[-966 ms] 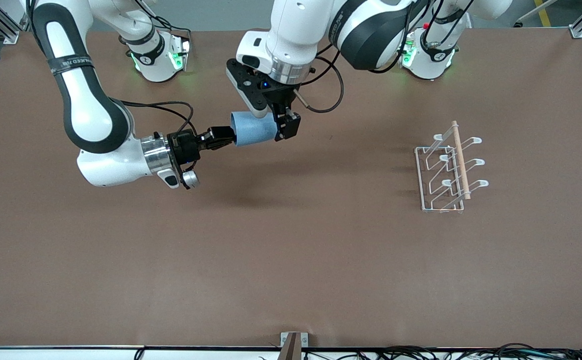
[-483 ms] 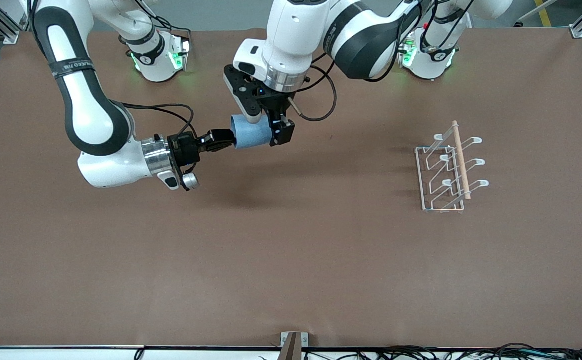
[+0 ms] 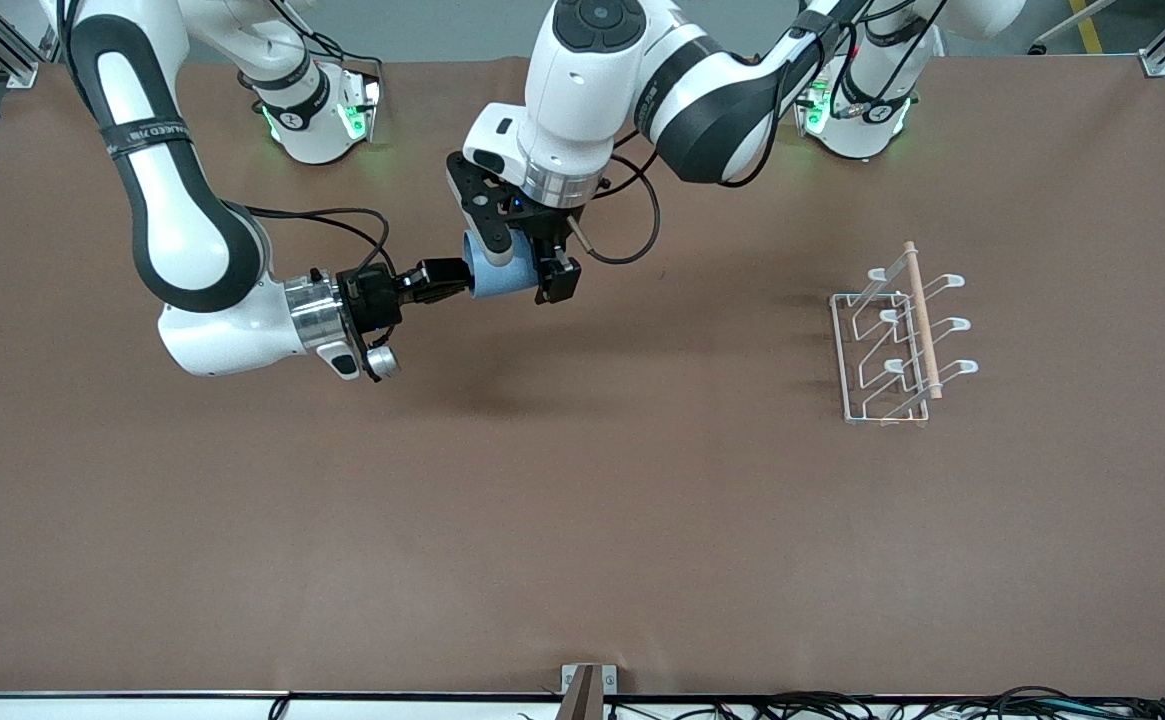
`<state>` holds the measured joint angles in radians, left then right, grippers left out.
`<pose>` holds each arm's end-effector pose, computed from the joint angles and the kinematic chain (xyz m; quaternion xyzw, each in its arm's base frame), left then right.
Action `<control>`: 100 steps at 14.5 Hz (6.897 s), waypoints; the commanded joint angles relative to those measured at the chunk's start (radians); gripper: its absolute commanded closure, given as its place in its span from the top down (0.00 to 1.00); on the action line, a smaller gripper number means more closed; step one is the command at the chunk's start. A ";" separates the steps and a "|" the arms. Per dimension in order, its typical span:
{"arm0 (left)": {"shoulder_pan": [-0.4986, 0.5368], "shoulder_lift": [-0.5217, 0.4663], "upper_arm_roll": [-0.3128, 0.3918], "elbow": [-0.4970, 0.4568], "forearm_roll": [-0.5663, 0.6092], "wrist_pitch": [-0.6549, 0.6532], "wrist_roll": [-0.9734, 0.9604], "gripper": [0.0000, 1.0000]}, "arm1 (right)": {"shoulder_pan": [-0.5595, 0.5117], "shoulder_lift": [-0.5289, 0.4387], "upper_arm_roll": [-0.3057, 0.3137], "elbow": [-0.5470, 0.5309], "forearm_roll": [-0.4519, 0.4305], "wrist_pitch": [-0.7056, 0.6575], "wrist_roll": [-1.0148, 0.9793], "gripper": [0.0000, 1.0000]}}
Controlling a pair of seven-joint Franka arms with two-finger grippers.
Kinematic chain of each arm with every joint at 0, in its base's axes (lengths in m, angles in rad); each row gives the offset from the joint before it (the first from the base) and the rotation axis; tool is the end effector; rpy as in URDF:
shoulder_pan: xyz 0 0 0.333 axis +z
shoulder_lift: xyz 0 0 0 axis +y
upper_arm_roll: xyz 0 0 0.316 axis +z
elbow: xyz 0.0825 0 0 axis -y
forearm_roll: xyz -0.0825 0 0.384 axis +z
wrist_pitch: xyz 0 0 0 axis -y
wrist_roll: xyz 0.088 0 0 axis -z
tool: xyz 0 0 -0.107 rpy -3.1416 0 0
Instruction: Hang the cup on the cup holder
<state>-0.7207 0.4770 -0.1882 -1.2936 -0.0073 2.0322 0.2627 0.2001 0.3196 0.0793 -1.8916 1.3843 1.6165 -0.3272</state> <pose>0.4669 -0.5516 0.5045 0.8342 -0.5330 0.1132 0.0850 0.5481 0.2588 0.3761 -0.7586 -0.0142 0.2120 0.6159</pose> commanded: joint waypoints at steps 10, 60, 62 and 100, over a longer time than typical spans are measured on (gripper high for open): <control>0.003 0.012 0.007 0.027 0.006 -0.009 0.026 0.62 | 0.004 -0.013 -0.003 -0.017 0.029 -0.015 -0.013 0.88; 0.400 -0.083 -0.034 -0.559 1.136 -0.552 0.395 0.63 | -0.202 -0.373 -0.158 0.344 -1.397 -0.083 0.312 1.00; 0.393 -0.049 -0.033 -0.553 1.141 -0.552 0.365 0.63 | -0.208 -0.367 -0.159 0.368 -1.393 -0.089 0.310 1.00; 0.704 -0.242 -0.031 -0.039 0.153 -0.578 -0.244 1.00 | -0.191 -0.366 -0.156 0.381 -1.395 -0.148 0.332 1.00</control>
<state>-0.0467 0.2745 -0.2206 -1.3290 0.1931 1.4376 0.0418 0.0017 -0.0229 -0.0764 -1.4882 0.0022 1.4686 0.0052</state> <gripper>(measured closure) 0.000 0.000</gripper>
